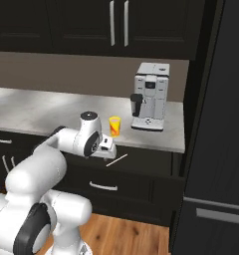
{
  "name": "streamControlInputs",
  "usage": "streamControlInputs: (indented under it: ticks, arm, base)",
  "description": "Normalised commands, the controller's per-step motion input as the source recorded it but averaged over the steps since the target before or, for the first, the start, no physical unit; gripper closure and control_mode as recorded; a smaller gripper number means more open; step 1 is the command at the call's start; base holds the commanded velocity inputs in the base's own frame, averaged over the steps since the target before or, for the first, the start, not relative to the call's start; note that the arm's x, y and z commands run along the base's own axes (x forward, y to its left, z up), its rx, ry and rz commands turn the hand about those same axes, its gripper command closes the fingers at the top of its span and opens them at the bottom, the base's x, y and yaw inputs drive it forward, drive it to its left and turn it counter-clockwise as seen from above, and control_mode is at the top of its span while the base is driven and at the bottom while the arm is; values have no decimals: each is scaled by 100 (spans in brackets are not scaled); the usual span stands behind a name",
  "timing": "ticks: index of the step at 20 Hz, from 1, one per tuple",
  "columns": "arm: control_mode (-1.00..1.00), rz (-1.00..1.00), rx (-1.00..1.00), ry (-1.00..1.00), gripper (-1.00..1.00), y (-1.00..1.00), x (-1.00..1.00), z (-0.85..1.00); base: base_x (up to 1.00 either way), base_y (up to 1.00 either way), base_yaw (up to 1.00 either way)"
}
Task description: Pick up the straw from the left drawer and put it inside the smoothie cup.
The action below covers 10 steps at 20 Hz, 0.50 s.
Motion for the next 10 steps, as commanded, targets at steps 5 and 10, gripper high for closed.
streamControlInputs:
  ticks: [5,10]
  arm:
    - [-100,0,0,0,-100,0,23,-19]
    - [-100,0,0,0,-100,0,40,-9]
  base:
    - [0,0,0]
    - [0,0,0]
